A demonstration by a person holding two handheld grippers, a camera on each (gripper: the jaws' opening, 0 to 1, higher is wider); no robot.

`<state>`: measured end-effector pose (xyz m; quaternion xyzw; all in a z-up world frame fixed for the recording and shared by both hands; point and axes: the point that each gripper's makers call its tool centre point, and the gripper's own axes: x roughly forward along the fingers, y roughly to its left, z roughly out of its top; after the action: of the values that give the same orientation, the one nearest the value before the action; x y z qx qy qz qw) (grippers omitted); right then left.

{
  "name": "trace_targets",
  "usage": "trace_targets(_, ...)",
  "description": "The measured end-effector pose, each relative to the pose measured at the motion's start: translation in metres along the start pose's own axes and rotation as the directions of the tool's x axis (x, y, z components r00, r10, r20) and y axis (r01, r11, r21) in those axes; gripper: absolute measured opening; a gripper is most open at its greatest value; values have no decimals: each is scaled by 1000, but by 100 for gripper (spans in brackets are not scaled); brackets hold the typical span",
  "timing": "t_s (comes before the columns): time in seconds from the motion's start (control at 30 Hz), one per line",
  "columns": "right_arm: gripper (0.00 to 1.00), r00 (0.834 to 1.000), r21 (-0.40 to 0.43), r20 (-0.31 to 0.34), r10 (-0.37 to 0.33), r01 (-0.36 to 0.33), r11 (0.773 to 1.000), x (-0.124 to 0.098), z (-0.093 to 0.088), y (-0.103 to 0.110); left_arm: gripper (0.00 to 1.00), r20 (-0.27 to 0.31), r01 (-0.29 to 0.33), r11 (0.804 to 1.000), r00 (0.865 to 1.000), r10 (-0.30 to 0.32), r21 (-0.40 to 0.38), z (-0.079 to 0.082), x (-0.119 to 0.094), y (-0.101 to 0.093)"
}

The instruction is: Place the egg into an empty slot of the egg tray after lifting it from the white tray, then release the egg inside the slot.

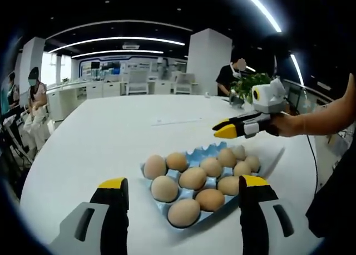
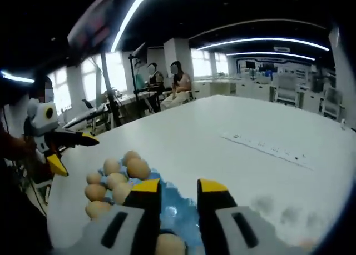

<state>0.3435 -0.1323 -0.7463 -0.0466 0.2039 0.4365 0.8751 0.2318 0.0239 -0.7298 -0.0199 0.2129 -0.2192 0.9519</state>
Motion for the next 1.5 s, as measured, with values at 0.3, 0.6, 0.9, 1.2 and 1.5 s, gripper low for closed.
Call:
trace_targets(0.3, 25, 977, 40, -1, -212, 212, 977, -62, -24, -63, 82, 1, 3, 1000, 1000, -3, 6, 0, -1, -2)
trace_targets(0.6, 25, 920, 92, -12, -392, 391, 916, -113, -41, -116, 82, 1, 20, 1000, 1000, -20, 4, 1, 1, -7)
trace_targets(0.9, 25, 897, 83, -74, -436, 441, 894, -119, -63, -131, 82, -3, 19, 1000, 1000, -19, 13, 2, 2, -6)
trace_targets(1.2, 23, 900, -34, -104, -424, 423, 906, -114, -68, -135, 81, -5, 14, 1000, 1000, -14, 4, 1, 1, -4)
trace_targets(1.5, 22, 896, -62, -134, -424, 419, 906, -113, -68, -136, 81, -1, 14, 1000, 1000, -14, 3, 2, 1, -3)
